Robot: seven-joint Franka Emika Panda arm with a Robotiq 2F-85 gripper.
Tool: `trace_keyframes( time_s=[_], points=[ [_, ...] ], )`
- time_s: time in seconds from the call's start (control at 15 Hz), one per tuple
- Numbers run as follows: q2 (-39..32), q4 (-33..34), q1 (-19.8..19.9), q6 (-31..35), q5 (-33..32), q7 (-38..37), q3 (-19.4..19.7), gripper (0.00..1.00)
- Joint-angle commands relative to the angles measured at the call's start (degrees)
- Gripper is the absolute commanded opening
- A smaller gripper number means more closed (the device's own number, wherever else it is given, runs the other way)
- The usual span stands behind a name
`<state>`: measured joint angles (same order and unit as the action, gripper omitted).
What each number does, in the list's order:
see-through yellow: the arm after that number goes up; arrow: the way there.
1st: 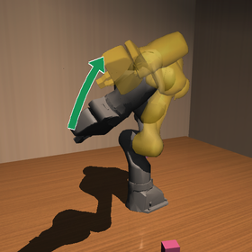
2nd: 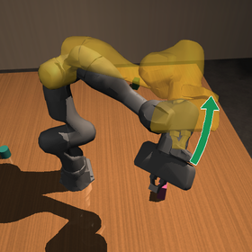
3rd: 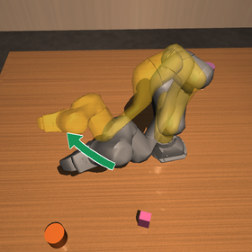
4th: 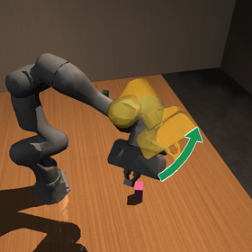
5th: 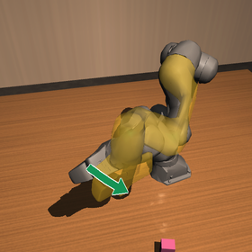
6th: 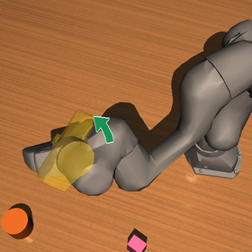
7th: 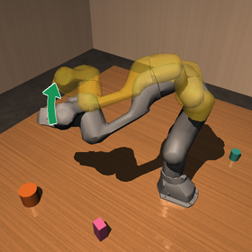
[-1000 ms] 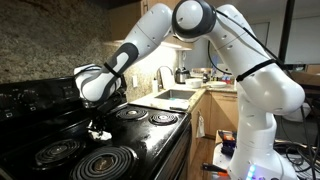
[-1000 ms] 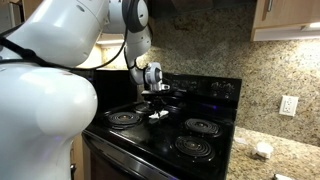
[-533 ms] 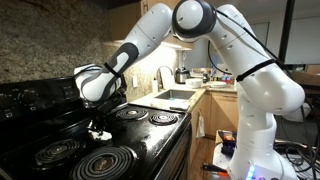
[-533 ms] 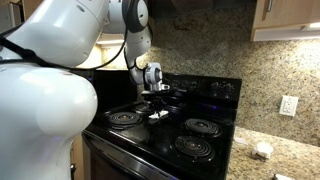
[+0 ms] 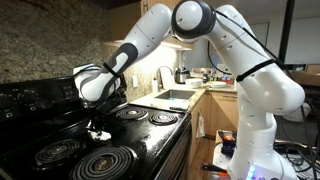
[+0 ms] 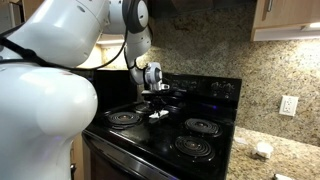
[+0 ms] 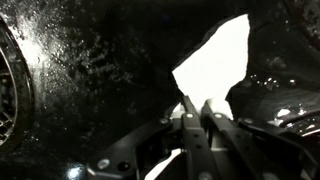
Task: Wipe the stove with the napkin
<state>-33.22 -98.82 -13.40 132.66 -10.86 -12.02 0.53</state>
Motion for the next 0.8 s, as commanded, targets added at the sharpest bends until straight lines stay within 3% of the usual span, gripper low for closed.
trace_keyframes(
  time_s=[0.0, 0.73],
  points=[
    [-3.16, 4.75, -0.64, 0.39, -0.33, -1.16, -0.44, 0.07],
    [-16.84, 26.90, -3.64, -5.36, -2.20, 0.36, 0.42, 0.08]
  ],
)
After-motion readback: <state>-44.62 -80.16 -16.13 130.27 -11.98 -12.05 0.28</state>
